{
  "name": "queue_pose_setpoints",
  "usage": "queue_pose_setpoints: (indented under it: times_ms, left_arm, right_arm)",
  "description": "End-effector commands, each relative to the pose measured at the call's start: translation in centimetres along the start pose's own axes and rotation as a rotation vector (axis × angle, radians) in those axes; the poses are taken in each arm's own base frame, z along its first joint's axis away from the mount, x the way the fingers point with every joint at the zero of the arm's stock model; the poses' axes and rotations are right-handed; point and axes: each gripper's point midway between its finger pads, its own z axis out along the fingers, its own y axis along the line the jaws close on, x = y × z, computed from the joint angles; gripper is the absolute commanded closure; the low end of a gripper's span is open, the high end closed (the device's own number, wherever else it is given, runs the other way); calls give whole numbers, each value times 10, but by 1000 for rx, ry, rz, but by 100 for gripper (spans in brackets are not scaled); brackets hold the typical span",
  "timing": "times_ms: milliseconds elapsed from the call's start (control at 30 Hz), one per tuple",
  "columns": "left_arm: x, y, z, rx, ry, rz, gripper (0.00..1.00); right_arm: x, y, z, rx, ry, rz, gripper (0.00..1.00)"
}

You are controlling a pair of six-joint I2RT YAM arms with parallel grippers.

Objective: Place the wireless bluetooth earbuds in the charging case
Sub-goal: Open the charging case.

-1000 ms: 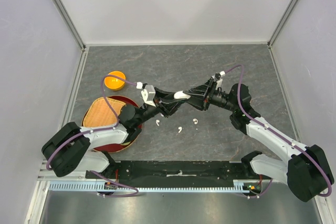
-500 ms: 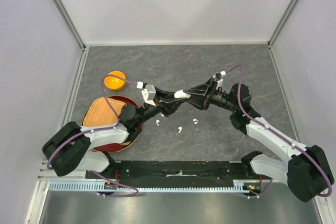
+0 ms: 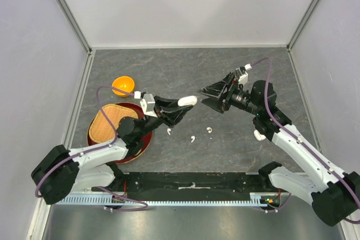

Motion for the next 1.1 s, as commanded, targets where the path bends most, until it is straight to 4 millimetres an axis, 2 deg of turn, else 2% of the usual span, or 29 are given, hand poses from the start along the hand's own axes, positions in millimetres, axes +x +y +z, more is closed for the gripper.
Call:
queue_pose_setpoints:
  times_ms: [0, 67, 100, 200, 233, 300, 333, 367, 533, 667, 767, 900, 1067]
  left_arm:
    - [-6, -9, -8, 42, 39, 48, 98]
    - [-6, -10, -11, 45, 56, 49, 98]
    - [-14, -10, -12, 29, 35, 50, 98]
    - [-15, -1, -23, -36, 17, 44, 98]
    - [-18, 0, -30, -45, 1, 50, 98]
    - [-23, 6, -37, -95, -23, 39, 98]
    - [-27, 6, -41, -96, -37, 44, 98]
    - [-25, 6, -43, -98, -32, 44, 98]
    - [-22, -8, -52, -17, -6, 54, 98]
    - [-22, -17, -53, 42, -5, 59, 98]
    - [-22, -21, -53, 75, 3, 58, 98]
    - [-18, -24, -52, 106, 20, 51, 98]
    - [-20, -28, -50, 137, 18, 42, 98]
  right_arm:
    - [-10, 5, -11, 84, -57, -248, 2]
    - [-11, 3, -15, 112, -56, -309, 2]
    - [-11, 4, -16, 115, -56, -331, 2]
    - [-10, 8, -19, 125, -39, -411, 2]
    - [-11, 17, -21, 114, -47, -449, 2]
    - [-7, 20, -23, 123, -30, -526, 3]
    - [-8, 29, -24, 114, -36, -560, 3]
    - [-8, 28, -25, 131, -37, -583, 3]
    - [11, 44, -19, 91, 32, -733, 3]
    - [36, 40, -5, 95, 117, -778, 3]
    - [45, 39, 3, 101, 138, -806, 3]
    - [55, 37, 11, 108, 163, -820, 3]
    - [55, 32, 16, 131, 148, -830, 3]
